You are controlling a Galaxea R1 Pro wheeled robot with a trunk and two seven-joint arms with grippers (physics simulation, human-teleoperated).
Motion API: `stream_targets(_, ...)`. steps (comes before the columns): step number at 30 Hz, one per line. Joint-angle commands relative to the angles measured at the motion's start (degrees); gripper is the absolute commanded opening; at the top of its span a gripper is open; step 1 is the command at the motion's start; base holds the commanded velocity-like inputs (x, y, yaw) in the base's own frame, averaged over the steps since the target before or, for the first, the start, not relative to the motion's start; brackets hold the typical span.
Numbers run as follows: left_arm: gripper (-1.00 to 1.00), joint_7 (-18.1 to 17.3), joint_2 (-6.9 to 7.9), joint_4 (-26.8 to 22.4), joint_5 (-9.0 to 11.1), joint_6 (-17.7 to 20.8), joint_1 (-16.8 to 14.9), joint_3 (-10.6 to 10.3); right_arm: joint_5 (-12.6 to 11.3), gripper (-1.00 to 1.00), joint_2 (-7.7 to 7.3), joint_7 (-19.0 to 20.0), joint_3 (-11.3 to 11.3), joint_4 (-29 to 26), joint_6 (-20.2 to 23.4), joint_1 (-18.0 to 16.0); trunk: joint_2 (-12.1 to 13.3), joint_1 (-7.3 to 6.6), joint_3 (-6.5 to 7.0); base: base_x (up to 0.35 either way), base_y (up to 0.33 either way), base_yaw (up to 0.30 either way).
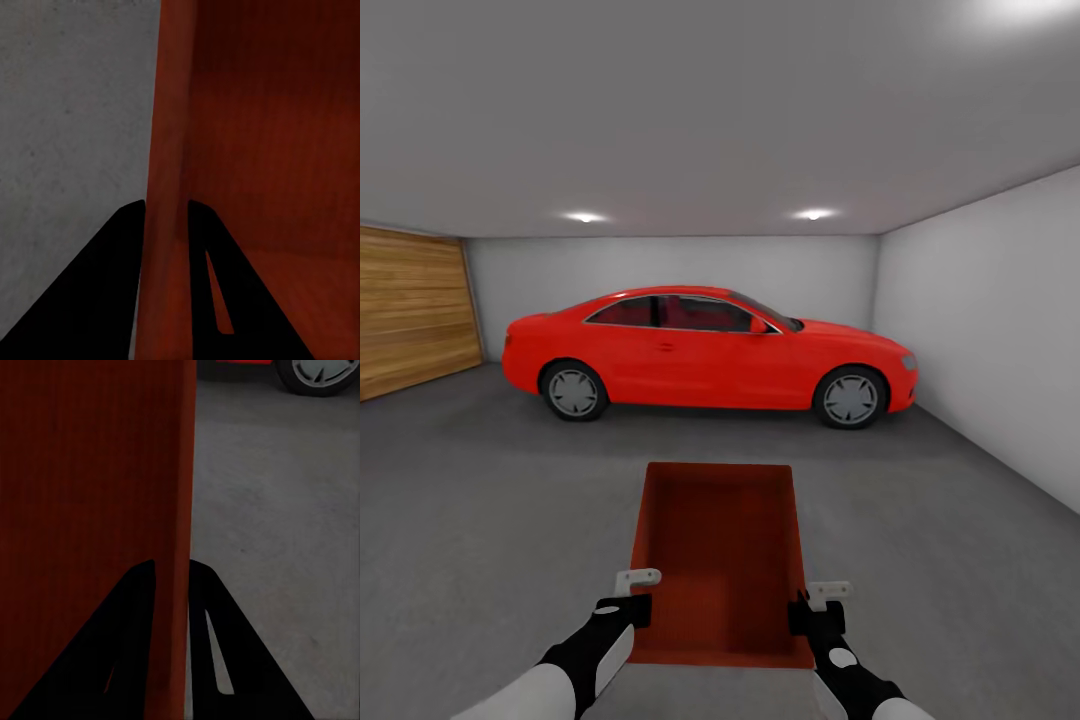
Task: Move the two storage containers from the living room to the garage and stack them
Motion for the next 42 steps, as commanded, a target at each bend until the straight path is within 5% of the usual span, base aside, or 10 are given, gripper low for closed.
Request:
stream_targets(1,-1.00,0.8,0.72,-0.4,-1.0,0.4,0.0,0.9,0.3,-1.00,0.01,-0.2,-1.9,0.1,-0.2,0.0,-0.1,0.04,-0.09,0.322,0.000,0.000)
stream_targets(31,-1.00,0.8,0.67,-0.4,-1.0,0.4,-0.1,0.9,0.3,-1.00,0.05,-0.2,-1.9,0.1,-0.2,0.0,-0.1,0.04,-0.09,0.321,0.000,-0.002)
stream_targets(42,-1.00,0.8,0.67,-0.4,-1.0,0.4,-0.1,0.9,0.3,-1.00,0.01,-0.2,-1.9,0.1,-0.2,0.0,-0.1,0.04,-0.09,0.321,0.001,-0.223)
